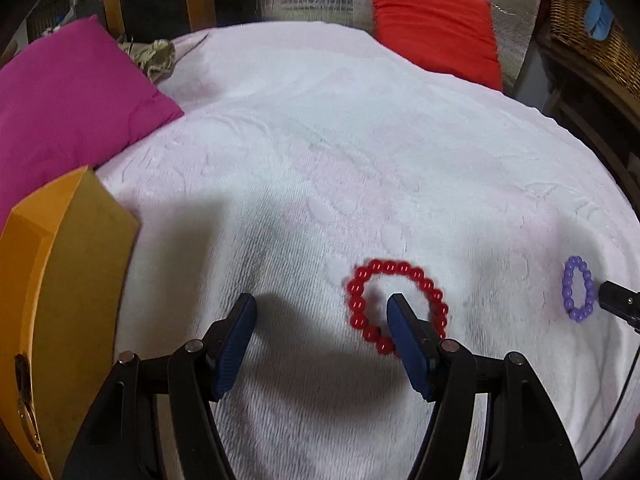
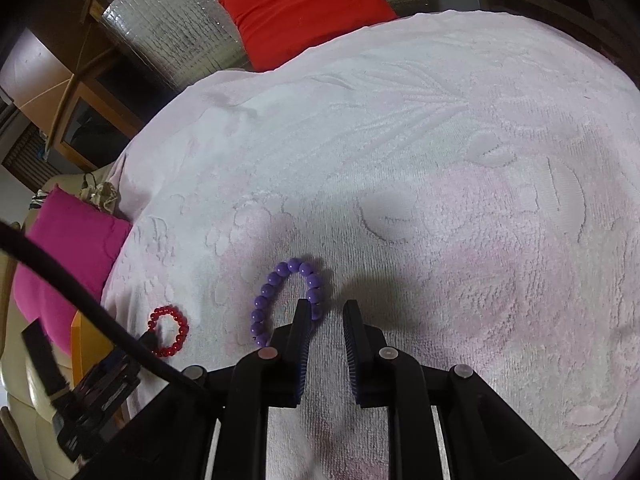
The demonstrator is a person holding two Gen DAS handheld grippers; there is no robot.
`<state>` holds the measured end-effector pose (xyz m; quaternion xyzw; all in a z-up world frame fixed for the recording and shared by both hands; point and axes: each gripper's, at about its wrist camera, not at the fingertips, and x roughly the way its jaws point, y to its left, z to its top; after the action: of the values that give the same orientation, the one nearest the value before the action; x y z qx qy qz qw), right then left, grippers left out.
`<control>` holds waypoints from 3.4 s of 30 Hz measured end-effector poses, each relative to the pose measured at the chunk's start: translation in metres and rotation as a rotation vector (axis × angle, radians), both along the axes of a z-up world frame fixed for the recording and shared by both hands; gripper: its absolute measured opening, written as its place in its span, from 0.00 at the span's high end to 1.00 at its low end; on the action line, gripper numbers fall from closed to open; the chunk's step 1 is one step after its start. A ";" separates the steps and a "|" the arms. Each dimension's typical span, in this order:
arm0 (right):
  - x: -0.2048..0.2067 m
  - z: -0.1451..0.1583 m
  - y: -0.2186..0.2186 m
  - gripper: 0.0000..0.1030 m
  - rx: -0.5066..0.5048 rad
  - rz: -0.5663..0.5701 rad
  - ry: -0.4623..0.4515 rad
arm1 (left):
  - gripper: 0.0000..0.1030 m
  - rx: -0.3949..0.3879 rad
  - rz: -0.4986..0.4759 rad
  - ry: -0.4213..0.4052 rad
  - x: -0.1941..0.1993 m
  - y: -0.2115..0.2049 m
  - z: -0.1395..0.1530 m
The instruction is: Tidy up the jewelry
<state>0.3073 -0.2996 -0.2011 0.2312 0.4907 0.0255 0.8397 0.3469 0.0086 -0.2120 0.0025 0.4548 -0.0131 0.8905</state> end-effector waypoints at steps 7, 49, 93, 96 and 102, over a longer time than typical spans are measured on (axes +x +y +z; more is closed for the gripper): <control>0.001 -0.002 -0.007 0.82 0.018 -0.019 -0.005 | 0.55 0.033 -0.073 -0.011 0.001 -0.022 -0.001; -0.055 0.074 0.089 0.90 0.017 0.223 -0.406 | 0.91 -0.066 -0.097 -0.274 -0.125 0.058 0.126; 0.050 0.042 0.420 0.56 0.067 0.606 -0.063 | 0.44 -0.096 0.104 -0.014 -0.152 0.235 0.063; 0.027 0.065 0.405 0.56 0.031 0.636 -0.149 | 0.37 -0.040 0.144 -0.075 -0.170 0.232 0.086; -0.033 0.103 0.359 0.56 -0.051 0.672 -0.268 | 0.22 0.084 0.220 -0.213 -0.210 0.218 0.136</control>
<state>0.2744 0.0591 -0.0982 0.0308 0.4254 0.3178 0.8468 0.1365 0.2266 -0.0761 -0.0088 0.3555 0.1037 0.9289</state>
